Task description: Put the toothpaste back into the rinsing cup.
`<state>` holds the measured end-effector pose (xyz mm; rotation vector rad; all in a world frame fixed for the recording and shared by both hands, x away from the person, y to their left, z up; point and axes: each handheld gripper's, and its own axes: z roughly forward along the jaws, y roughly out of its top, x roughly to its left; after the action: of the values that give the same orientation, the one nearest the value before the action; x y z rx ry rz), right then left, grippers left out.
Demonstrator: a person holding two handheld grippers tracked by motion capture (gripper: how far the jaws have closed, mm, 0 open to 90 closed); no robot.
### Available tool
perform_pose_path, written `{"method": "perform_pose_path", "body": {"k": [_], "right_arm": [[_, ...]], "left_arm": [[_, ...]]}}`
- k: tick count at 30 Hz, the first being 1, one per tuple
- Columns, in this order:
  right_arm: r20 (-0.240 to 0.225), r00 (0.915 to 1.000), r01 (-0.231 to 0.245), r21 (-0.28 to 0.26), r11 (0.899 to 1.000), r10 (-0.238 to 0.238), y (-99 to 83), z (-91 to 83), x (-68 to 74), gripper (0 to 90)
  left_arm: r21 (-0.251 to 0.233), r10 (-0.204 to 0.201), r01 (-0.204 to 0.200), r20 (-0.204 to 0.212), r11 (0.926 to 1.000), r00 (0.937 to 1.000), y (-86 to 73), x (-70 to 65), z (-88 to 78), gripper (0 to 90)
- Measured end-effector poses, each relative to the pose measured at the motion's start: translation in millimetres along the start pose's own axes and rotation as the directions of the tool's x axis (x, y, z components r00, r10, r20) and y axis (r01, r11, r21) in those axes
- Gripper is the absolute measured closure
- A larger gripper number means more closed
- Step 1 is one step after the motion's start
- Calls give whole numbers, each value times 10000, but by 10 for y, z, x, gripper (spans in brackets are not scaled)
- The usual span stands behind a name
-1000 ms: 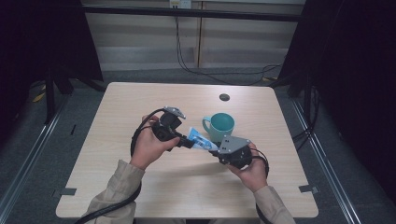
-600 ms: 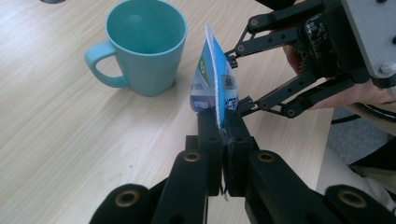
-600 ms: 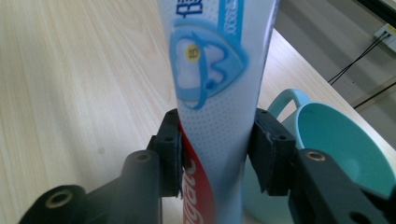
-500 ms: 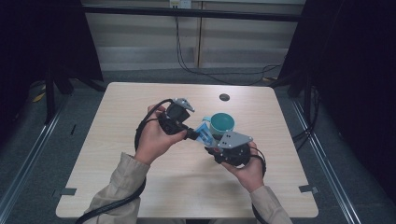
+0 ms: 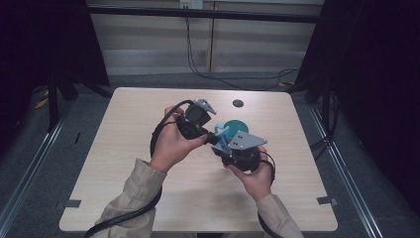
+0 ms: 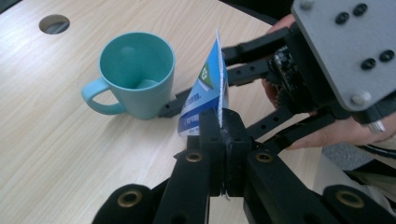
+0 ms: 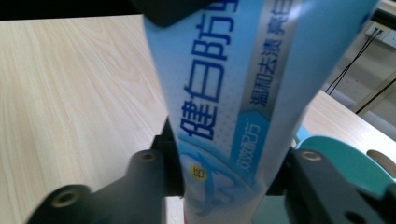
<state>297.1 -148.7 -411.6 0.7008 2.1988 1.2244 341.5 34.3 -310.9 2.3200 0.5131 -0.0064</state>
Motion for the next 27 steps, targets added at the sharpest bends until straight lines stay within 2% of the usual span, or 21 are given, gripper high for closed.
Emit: {"method": "perform_pose_path", "body": {"k": [1,2,4,5,6,9,10,11,14,15,18,19,20,24,25,26,27], "right_arm": [[0,10000,0,0,10000,0,0,0,0,637],[-129,9999,-69,37,10000,70,-10,-10,-11,682],[-208,9998,-31,72,10000,33,-16,-13,-16,697],[-379,9992,-82,119,9999,86,-24,-13,-26,713],[-468,9989,-85,153,9998,92,-34,-18,-47,729],[-484,9986,-208,129,9997,214,-28,-32,-72,732],[-565,9979,-317,77,9995,321,-21,-42,-95,733],[-597,9974,-390,29,9992,391,-12,-52,-114,734],[-702,9949,-729,39,9973,730,5,-97,-210,735],[-702,9949,-729,39,9973,730,5,-97,-210,735],[-853,9887,-1243,-56,9922,1234,-13,-143,-292,734],[-853,9887,-1243,-56,9922,1234,-13,-143,-292,734],[-912,9858,-1427,-97,9897,1412,-18,-155,-326,734],[-992,9820,-1638,-229,9862,1608,-9,-177,-371,734],[-1010,9818,-1639,-242,9862,1607,0,-183,-378,734],[-996,9820,-1639,-262,9861,1605,9,-188,-382,733],[-996,9820,-1639,-262,9861,1605,9,-188,-382,733]], "left_arm": [[0,0,0,0,10000,10000,0,0,0,885],[-83,-19,22,320,10000,9995,-19,28,8,872],[-176,104,-97,390,9998,9992,-37,39,8,844],[-410,148,-138,261,9991,9995,-53,46,3,776],[-765,376,-387,-153,9963,9992,-108,75,-2,538],[-636,493,-511,-299,9967,9983,-175,96,-8,475],[-715,530,-553,-332,9959,9980,-210,104,-3,352],[-938,589,-620,-345,9937,9977,-246,112,-2,352],[-1352,460,-518,-455,9895,9979,-396,145,-8,256],[-1352,460,-518,-455,9895,9979,-396,145,-8,239],[-1476,485,-558,-522,9875,9975,-562,169,36,225],[-1476,485,-558,-522,9875,9975,-562,169,36,219],[-1544,468,-560,-625,9864,9969,-636,172,78,217],[-1620,314,-403,-574,9860,9979,-747,184,168,207],[-1532,369,-464,-644,9871,9972,-821,191,238,207],[-1599,244,-331,-563,9866,9981,-860,194,277,207],[-1599,244,-331,-563,9866,9981,-860,194,277,207]]}}
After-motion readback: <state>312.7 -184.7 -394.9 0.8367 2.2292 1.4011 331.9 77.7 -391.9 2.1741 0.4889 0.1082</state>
